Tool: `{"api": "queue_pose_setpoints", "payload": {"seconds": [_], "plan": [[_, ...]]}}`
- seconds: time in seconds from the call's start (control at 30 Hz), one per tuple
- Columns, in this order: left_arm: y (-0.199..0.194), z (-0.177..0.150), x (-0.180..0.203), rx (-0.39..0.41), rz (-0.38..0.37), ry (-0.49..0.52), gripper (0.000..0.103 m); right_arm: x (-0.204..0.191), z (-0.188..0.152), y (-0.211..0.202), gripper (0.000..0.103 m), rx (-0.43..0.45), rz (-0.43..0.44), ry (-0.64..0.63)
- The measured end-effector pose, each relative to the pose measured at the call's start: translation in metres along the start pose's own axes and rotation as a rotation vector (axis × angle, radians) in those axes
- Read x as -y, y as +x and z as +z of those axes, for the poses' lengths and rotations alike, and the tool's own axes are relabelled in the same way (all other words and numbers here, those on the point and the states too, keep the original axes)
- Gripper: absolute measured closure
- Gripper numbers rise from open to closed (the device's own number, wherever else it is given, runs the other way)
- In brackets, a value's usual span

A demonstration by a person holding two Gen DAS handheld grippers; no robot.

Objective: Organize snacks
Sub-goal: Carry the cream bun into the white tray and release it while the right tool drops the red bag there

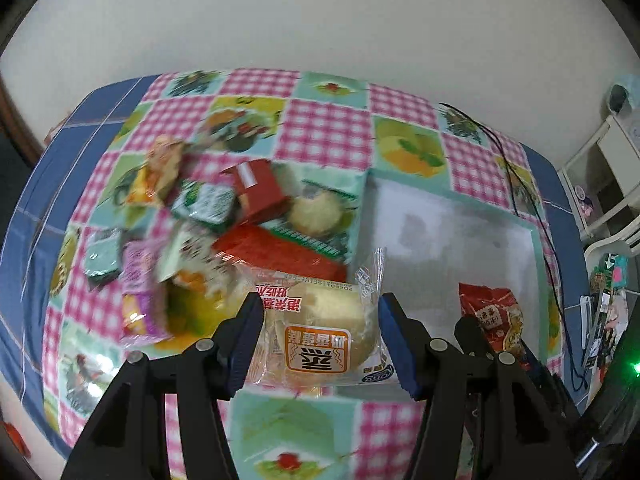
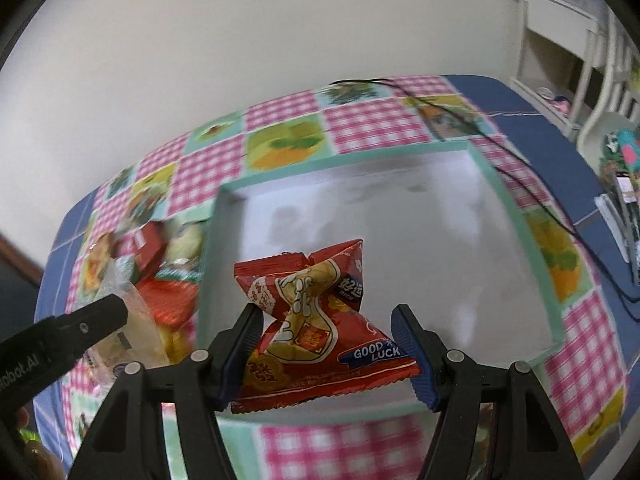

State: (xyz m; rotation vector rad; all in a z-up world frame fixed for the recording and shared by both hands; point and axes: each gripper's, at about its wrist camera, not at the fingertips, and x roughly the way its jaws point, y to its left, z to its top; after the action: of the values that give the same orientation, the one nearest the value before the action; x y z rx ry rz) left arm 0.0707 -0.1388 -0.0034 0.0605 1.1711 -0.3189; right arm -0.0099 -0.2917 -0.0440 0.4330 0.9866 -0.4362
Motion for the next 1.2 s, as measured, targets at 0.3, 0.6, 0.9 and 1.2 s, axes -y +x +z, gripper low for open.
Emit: {"api": "queue_pose_setpoints", "payload": {"seconds": [0.3,0.6,0.9,1.2], "plan": [[0.028,0.022,0.046,0.054,-0.022,0.07,0.042,0.032,0.022,0.024,0.034,0.003,-0.091,0.066],[0.055,0.039,0.078,0.1,-0.063,0.116,0.042,0.055,0.044,0.042,0.033,0.028,-0.142,0.099],[0.074,0.045,0.088,0.112,-0.084,0.129,0.041,0.068,0.054,0.059,0.033,0.018,-0.174,0.115],[0.066,0.045,0.089,0.113,-0.073,0.153,0.027,0.065,0.052,0.063,0.027,-0.02,-0.177,0.106]]}}
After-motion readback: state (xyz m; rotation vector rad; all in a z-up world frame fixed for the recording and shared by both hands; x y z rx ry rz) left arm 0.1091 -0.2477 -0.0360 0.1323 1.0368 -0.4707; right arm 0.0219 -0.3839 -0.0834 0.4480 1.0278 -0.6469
